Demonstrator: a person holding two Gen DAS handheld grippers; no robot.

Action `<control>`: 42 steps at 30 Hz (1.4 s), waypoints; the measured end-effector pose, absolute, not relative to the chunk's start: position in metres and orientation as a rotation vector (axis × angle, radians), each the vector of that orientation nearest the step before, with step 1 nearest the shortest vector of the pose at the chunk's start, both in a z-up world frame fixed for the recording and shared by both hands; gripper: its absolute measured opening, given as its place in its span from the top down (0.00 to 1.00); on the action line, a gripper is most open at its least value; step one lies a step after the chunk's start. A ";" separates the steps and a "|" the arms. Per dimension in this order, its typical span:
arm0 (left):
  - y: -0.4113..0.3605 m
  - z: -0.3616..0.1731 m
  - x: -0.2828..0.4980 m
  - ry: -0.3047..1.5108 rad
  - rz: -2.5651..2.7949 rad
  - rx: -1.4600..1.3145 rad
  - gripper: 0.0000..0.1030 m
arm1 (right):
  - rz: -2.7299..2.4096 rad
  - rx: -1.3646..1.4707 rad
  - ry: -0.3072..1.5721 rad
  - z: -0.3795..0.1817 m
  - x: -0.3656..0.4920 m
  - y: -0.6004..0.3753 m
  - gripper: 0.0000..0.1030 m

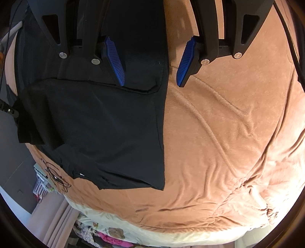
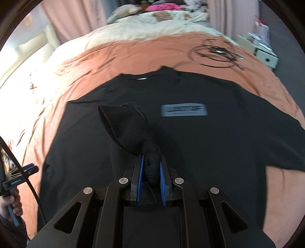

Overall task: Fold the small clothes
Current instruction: 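Fold the held side across the shirt body and open the right gripper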

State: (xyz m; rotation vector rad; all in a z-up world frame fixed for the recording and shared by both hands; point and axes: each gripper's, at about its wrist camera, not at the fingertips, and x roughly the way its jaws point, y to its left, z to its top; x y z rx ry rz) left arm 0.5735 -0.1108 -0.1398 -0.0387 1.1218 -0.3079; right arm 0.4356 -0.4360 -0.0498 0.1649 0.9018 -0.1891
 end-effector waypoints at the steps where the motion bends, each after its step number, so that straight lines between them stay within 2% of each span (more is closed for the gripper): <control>1: -0.112 -0.141 0.574 1.124 -0.306 -0.034 0.43 | -0.218 0.170 0.901 -0.051 0.434 -0.446 0.88; 4: -0.112 -0.147 0.575 1.136 -0.300 -0.026 0.43 | -0.282 0.195 0.902 -0.057 0.432 -0.466 0.82; 5: -0.111 -0.149 0.575 1.141 -0.296 -0.024 0.43 | -0.290 0.226 0.912 -0.062 0.431 -0.476 0.68; 6: -0.111 -0.151 0.576 1.146 -0.292 -0.022 0.43 | -0.293 0.247 0.917 -0.066 0.431 -0.481 0.45; 7: -0.111 -0.154 0.576 1.152 -0.288 -0.021 0.43 | -0.292 0.271 0.913 -0.070 0.430 -0.488 0.36; 8: -0.110 -0.156 0.577 1.158 -0.284 -0.020 0.43 | -0.294 0.284 0.902 -0.071 0.429 -0.495 0.32; 14: -0.107 -0.166 0.579 1.179 -0.269 -0.014 0.43 | -0.255 0.327 0.915 -0.090 0.446 -0.515 0.32; 16: -0.106 -0.168 0.579 1.184 -0.264 -0.010 0.43 | -0.250 0.348 0.926 -0.100 0.464 -0.533 0.33; 19: -0.104 -0.172 0.581 1.188 -0.258 -0.016 0.44 | -0.245 0.398 0.939 -0.113 0.481 -0.549 0.45; 21: -0.104 -0.174 0.582 1.192 -0.258 -0.014 0.52 | -0.272 0.398 0.963 -0.124 0.492 -0.560 0.55; 25: -0.106 -0.176 0.586 1.190 -0.260 -0.015 0.55 | -0.297 0.415 0.972 -0.133 0.505 -0.572 0.60; 26: -0.107 -0.177 0.587 1.190 -0.259 -0.012 0.58 | -0.293 0.419 0.975 -0.133 0.509 -0.573 0.69; 27: -0.108 -0.177 0.589 1.190 -0.257 -0.009 0.60 | -0.283 0.421 0.977 -0.133 0.512 -0.574 0.83; 29: -0.109 -0.179 0.591 1.194 -0.251 -0.007 0.68 | -0.266 0.400 0.987 -0.130 0.515 -0.572 0.94; 32: -0.109 -0.179 0.593 1.194 -0.243 -0.012 0.72 | -0.284 0.301 0.970 -0.116 0.517 -0.558 0.95; 42: -0.112 -0.179 0.591 1.197 -0.227 -0.004 0.73 | -0.398 0.051 0.876 -0.078 0.537 -0.529 0.94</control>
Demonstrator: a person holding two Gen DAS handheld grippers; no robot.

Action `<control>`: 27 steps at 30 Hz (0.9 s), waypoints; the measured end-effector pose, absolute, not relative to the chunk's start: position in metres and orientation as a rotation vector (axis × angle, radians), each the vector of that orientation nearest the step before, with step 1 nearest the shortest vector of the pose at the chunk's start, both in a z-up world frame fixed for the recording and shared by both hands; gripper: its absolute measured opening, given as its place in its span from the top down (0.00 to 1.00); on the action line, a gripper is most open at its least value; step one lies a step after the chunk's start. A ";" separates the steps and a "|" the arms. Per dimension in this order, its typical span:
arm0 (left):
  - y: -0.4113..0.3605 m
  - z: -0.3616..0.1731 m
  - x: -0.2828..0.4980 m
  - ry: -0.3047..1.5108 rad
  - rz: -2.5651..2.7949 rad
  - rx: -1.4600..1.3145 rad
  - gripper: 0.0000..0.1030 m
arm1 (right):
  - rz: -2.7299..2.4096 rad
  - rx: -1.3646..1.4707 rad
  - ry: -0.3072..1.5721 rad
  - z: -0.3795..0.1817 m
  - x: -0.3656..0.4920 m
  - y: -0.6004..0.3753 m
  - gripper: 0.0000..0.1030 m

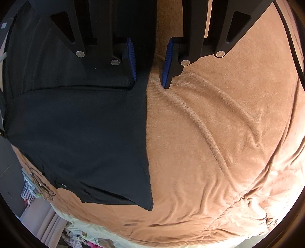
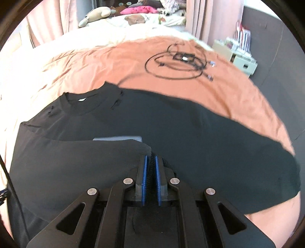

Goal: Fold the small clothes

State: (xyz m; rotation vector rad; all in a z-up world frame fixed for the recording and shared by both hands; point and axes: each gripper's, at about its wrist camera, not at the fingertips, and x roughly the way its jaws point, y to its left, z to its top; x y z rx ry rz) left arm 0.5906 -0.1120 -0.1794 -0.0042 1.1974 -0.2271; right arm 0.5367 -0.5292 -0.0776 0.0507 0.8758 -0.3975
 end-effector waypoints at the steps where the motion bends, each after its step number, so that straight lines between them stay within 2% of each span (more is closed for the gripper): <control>1: -0.113 -0.179 0.590 1.200 -0.222 0.005 0.73 | -0.438 0.023 0.877 -0.080 0.540 -0.530 0.91; 2: -0.114 -0.178 0.591 1.201 -0.220 0.007 0.73 | -0.469 0.007 0.892 -0.085 0.544 -0.531 0.89; 4: -0.113 -0.176 0.590 1.204 -0.216 0.005 0.73 | -0.432 0.079 0.945 -0.097 0.546 -0.543 0.64; 5: -0.113 -0.175 0.590 1.204 -0.217 0.003 0.73 | -0.408 0.119 0.953 -0.100 0.544 -0.547 0.40; 6: -0.114 -0.174 0.589 1.204 -0.217 -0.001 0.73 | -0.396 0.152 0.933 -0.102 0.536 -0.552 0.37; 11: -0.119 -0.167 0.584 1.195 -0.216 -0.010 0.73 | -0.314 0.193 0.960 -0.124 0.517 -0.556 0.37; 18: -0.132 -0.149 0.570 1.176 -0.219 0.016 0.73 | -0.337 0.058 1.055 -0.169 0.504 -0.545 0.37; 23: -0.140 -0.133 0.563 1.158 -0.223 0.015 0.73 | -0.438 0.039 1.074 -0.156 0.505 -0.552 0.38; 27: -0.158 -0.119 0.557 1.135 -0.243 0.028 0.73 | -0.390 0.152 1.009 -0.140 0.483 -0.567 0.37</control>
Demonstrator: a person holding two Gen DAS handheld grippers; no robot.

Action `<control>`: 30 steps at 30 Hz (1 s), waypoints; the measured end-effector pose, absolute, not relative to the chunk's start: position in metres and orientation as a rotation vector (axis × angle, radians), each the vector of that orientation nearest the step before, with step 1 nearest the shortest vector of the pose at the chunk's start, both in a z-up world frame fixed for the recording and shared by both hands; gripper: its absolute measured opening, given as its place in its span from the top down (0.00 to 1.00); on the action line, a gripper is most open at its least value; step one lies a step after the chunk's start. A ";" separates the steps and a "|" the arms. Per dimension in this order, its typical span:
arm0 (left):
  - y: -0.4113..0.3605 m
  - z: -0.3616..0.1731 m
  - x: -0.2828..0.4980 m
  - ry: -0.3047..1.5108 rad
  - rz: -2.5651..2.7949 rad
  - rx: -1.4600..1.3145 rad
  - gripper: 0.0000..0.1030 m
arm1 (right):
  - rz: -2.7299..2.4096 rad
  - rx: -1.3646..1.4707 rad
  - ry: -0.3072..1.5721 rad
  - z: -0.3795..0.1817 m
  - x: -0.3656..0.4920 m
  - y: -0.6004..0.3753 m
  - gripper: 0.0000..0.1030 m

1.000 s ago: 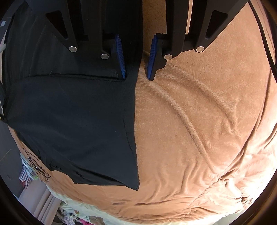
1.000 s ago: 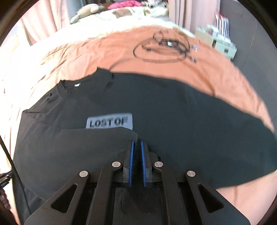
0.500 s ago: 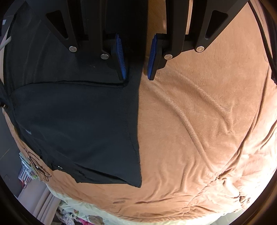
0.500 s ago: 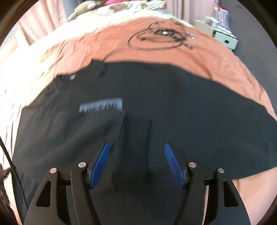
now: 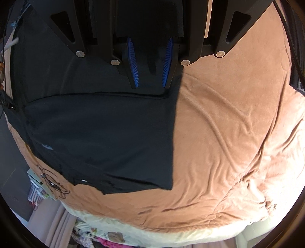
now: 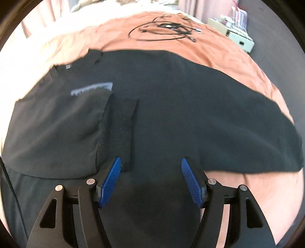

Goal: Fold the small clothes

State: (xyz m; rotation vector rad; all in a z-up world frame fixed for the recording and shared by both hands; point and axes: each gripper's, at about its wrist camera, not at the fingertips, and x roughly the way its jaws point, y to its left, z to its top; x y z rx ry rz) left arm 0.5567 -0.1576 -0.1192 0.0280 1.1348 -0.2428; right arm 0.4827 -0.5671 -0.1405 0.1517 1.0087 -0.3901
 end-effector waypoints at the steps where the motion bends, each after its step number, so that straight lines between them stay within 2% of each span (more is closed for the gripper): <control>1: -0.163 -0.116 0.556 1.131 -0.249 0.028 0.73 | -0.394 0.162 0.996 -0.138 0.477 -0.571 0.37; 11: -0.249 -0.097 0.551 1.091 -0.360 0.060 0.73 | -0.430 0.294 0.911 -0.119 0.391 -0.632 0.38; 15: -0.292 -0.096 0.549 1.086 -0.416 0.081 0.73 | -0.451 0.355 0.889 -0.118 0.362 -0.660 0.49; 18: -0.325 -0.095 0.546 1.084 -0.455 0.099 0.73 | -0.470 0.401 0.872 -0.118 0.345 -0.680 0.53; 24: -0.389 -0.097 0.539 1.083 -0.534 0.136 0.73 | -0.517 0.518 0.828 -0.120 0.302 -0.724 0.58; 30: -0.450 -0.101 0.530 1.083 -0.601 0.181 0.73 | -0.560 0.624 0.785 -0.128 0.273 -0.761 0.58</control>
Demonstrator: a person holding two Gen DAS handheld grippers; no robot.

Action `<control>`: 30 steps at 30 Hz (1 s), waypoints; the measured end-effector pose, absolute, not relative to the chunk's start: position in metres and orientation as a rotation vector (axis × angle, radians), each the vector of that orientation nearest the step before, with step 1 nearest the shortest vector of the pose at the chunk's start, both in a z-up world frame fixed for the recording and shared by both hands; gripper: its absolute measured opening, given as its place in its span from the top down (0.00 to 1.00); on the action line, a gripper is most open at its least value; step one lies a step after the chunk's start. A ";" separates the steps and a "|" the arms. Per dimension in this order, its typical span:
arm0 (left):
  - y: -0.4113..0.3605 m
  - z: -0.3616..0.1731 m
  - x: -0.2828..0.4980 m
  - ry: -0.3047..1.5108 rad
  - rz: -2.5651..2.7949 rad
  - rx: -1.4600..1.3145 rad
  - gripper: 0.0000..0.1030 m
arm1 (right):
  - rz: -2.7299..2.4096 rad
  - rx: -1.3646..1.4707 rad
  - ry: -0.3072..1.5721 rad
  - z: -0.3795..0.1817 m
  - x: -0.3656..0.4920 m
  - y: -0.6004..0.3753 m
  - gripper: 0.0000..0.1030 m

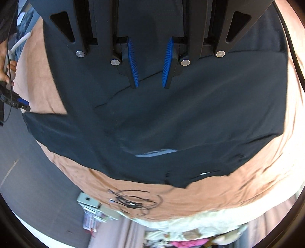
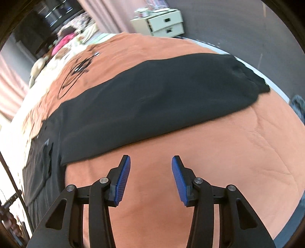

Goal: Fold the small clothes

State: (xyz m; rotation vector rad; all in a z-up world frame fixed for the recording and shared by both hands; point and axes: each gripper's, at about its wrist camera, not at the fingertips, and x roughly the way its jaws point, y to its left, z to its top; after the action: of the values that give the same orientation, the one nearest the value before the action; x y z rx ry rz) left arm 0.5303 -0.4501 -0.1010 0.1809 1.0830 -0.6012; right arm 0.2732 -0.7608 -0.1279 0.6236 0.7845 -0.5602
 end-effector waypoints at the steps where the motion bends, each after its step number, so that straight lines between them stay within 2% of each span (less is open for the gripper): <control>1: -0.460 -0.102 0.528 1.082 -0.614 0.185 0.73 | -0.556 0.635 0.778 -0.128 0.269 -0.765 0.58; 5: -0.494 -0.104 0.526 1.068 -0.647 0.181 0.73 | -0.577 0.695 0.746 -0.135 0.258 -0.786 0.62; 17: -0.586 -0.129 0.524 1.076 -0.724 0.207 0.73 | -0.540 0.844 0.622 -0.152 0.254 -0.825 0.63; 22: -0.618 -0.133 0.524 1.047 -0.756 0.266 0.73 | -0.562 0.833 0.626 -0.158 0.259 -0.833 0.75; 27: -0.635 -0.138 0.529 1.051 -0.774 0.259 0.73 | -0.573 0.824 0.620 -0.159 0.260 -0.833 0.93; 30: -0.645 -0.147 0.531 1.079 -0.775 0.252 0.73 | -0.551 0.847 0.594 -0.147 0.256 -0.833 0.96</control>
State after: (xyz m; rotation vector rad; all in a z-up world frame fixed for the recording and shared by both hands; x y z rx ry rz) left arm 0.5315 -0.6455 -0.1468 0.2520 1.0787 -0.7746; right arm 0.2563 -0.8332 -0.1472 0.8470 0.5943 -0.5512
